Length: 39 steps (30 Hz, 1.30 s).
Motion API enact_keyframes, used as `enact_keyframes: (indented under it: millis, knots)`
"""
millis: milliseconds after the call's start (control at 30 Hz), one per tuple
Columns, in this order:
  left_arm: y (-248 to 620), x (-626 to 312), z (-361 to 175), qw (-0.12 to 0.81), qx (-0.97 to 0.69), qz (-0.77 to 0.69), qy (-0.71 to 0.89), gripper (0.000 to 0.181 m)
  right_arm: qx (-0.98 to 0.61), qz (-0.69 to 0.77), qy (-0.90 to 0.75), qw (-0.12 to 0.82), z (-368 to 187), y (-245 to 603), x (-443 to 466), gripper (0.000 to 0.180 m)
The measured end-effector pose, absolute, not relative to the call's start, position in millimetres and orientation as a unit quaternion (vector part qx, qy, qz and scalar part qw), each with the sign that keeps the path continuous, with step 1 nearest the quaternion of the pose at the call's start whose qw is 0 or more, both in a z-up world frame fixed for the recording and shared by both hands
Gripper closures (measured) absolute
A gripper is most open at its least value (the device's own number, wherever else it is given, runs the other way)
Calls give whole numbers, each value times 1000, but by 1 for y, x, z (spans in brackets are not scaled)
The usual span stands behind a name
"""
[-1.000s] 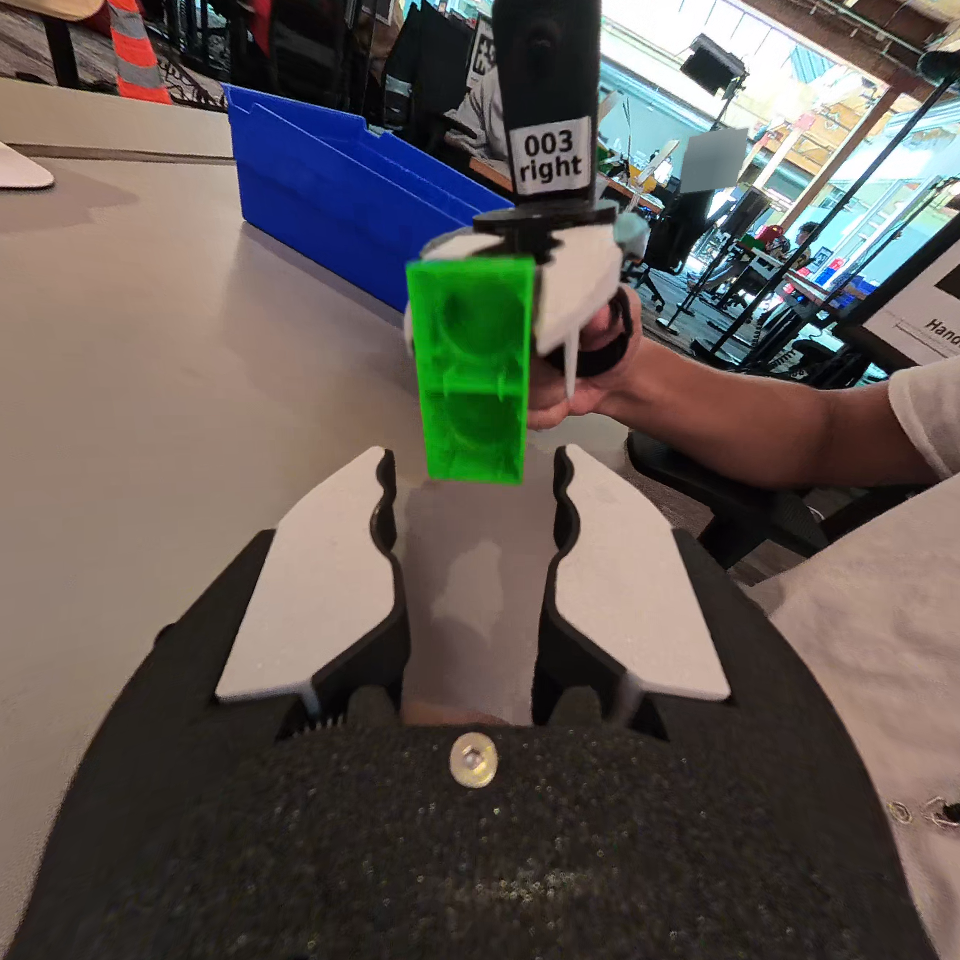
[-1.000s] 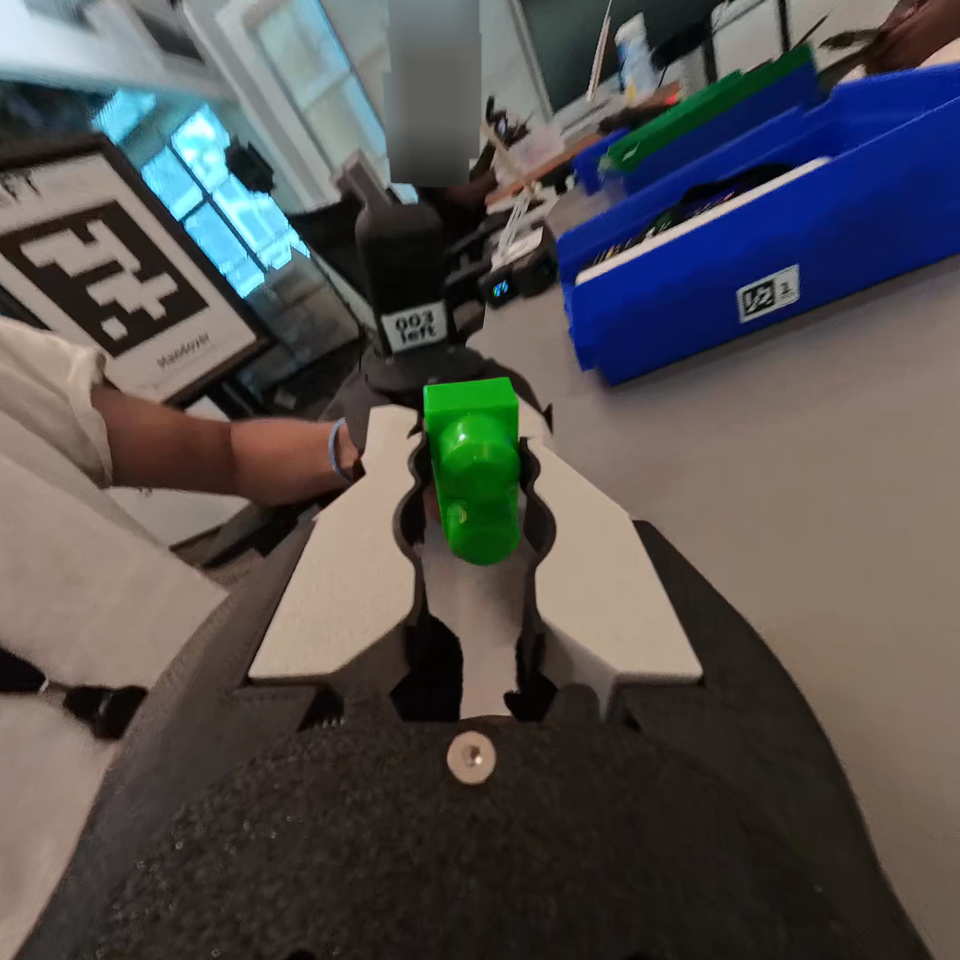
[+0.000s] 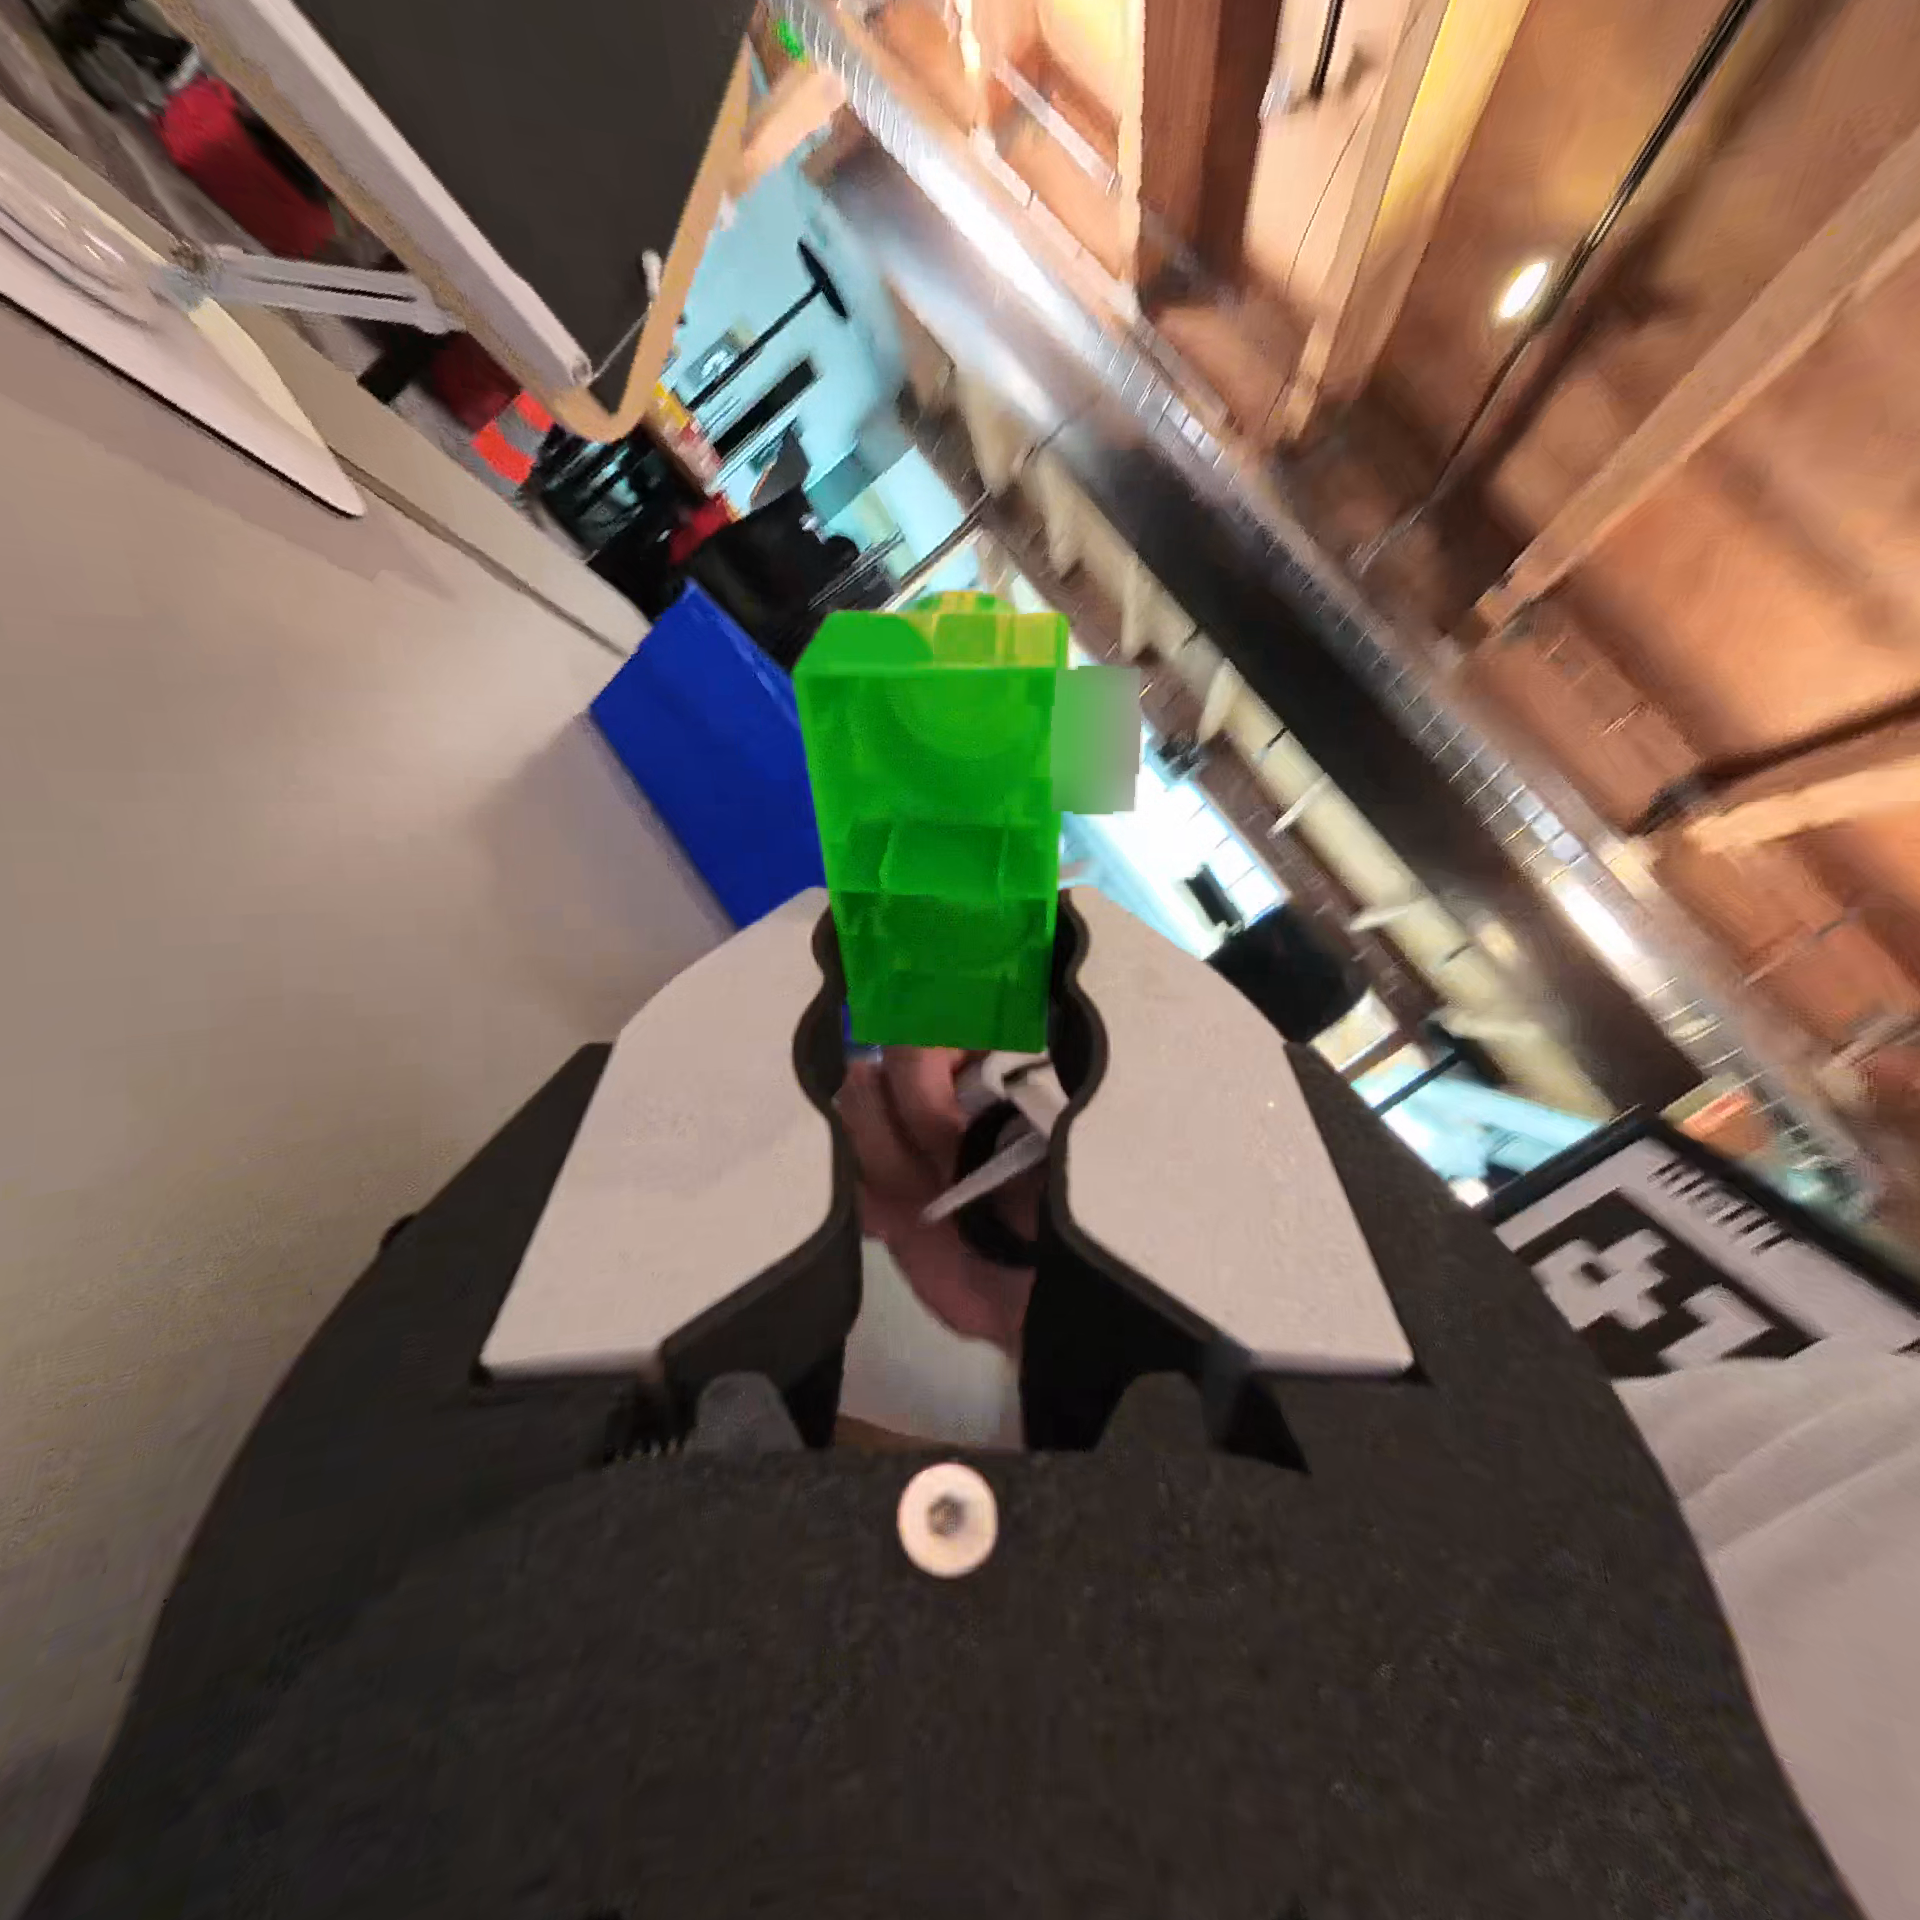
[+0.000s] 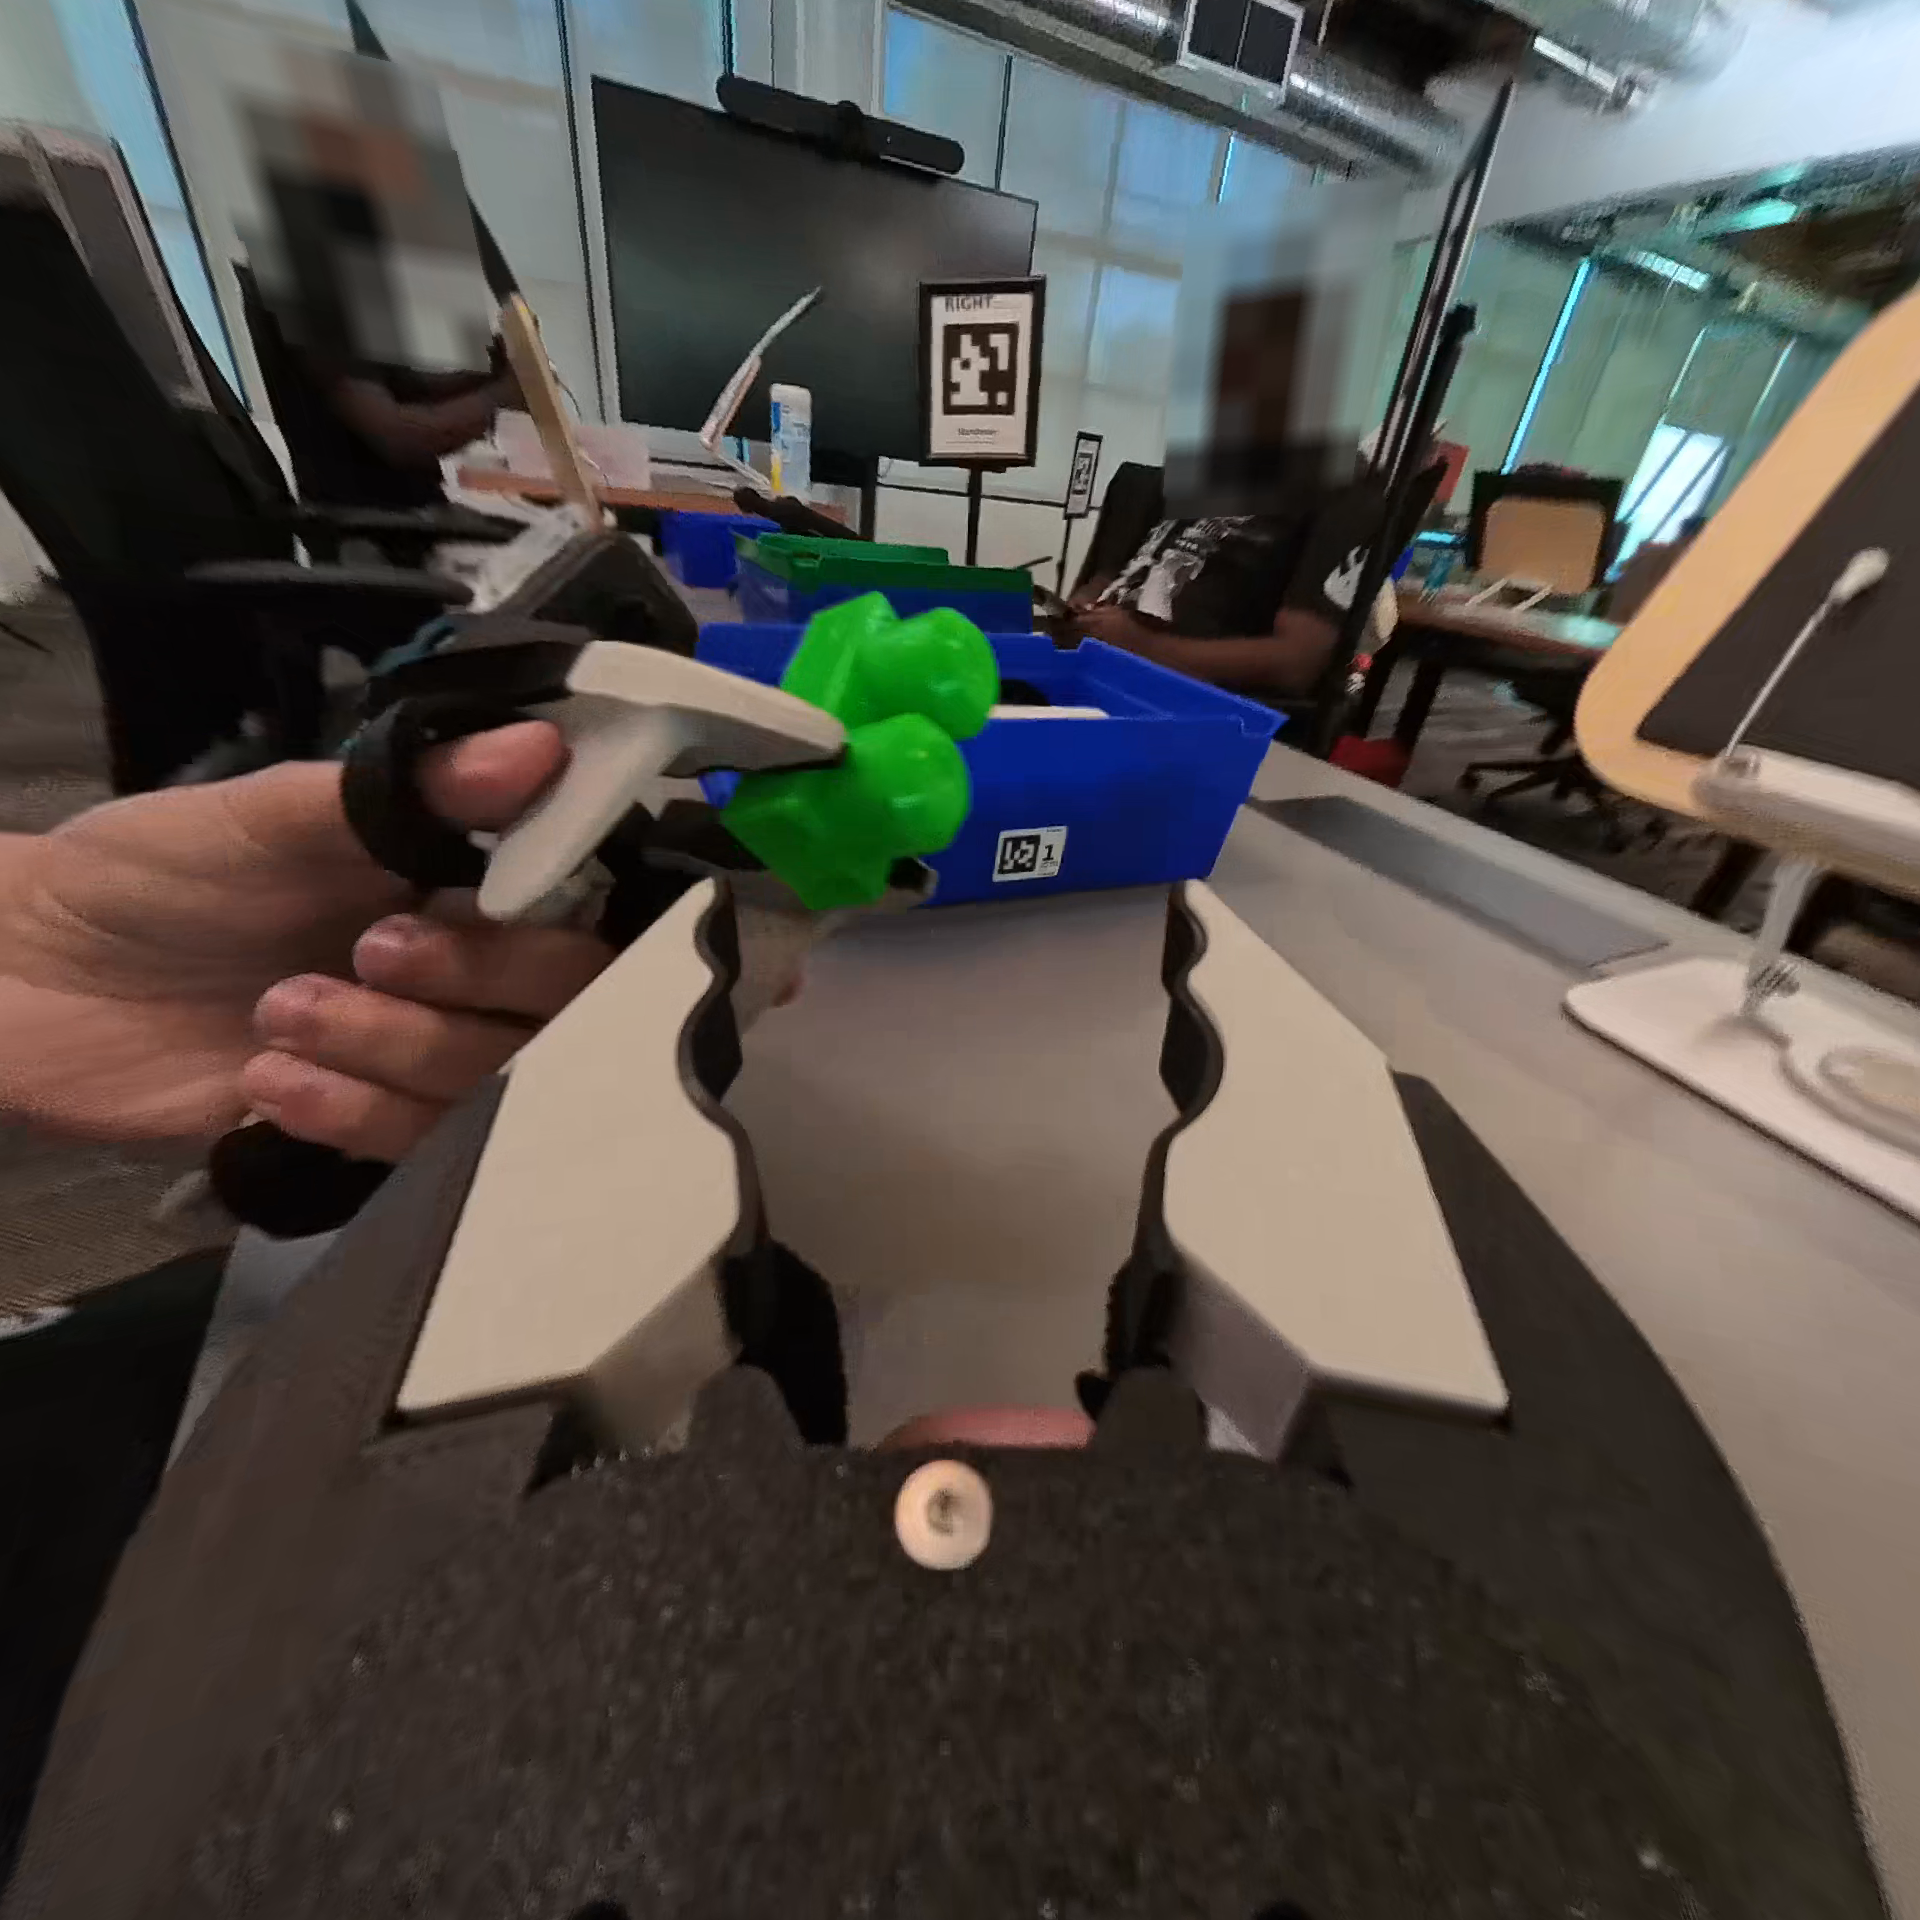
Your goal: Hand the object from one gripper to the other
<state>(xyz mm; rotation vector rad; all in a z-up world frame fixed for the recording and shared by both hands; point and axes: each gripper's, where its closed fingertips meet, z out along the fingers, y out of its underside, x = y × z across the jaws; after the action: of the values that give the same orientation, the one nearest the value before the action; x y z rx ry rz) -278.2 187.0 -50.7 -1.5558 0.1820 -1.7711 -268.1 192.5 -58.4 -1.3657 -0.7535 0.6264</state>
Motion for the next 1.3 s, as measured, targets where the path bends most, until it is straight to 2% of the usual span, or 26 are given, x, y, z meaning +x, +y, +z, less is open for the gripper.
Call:
enact_keyframes:
  millis: [133,267,467,533,633,800,1067,1133,1300]
  knots:
    - [185,-275,-45,353,-566,-745,13,144,-576,199,-360,706,-52,180,-288,107]
    - [179,-267,-46,324,-548,-771,-8,144,-555,114,-349,747,-44,183,-286,135]
    - [174,-263,-47,325,-563,-759,36,143,-570,154,-369,717,-47,181,-279,135]
    - [174,-264,-48,339,-580,-737,75,127,-571,201,-375,702,-43,179,-273,136]
    - [177,-275,-51,342,-606,-706,132,119,-564,289,-385,671,-40,172,-259,136]
    - [165,-289,-62,241,-640,-696,219,118,-525,289,-438,670,-38,164,-234,136]
    - [144,-279,-66,141,-610,-747,225,123,-495,307,-497,643,-42,141,-265,136]
    - [141,-278,-66,137,-603,-751,231,142,-495,303,-507,637,-46,140,-269,136]
    - [155,-281,-75,180,-635,-713,238,144,-587,334,-466,572,-68,155,-264,133]
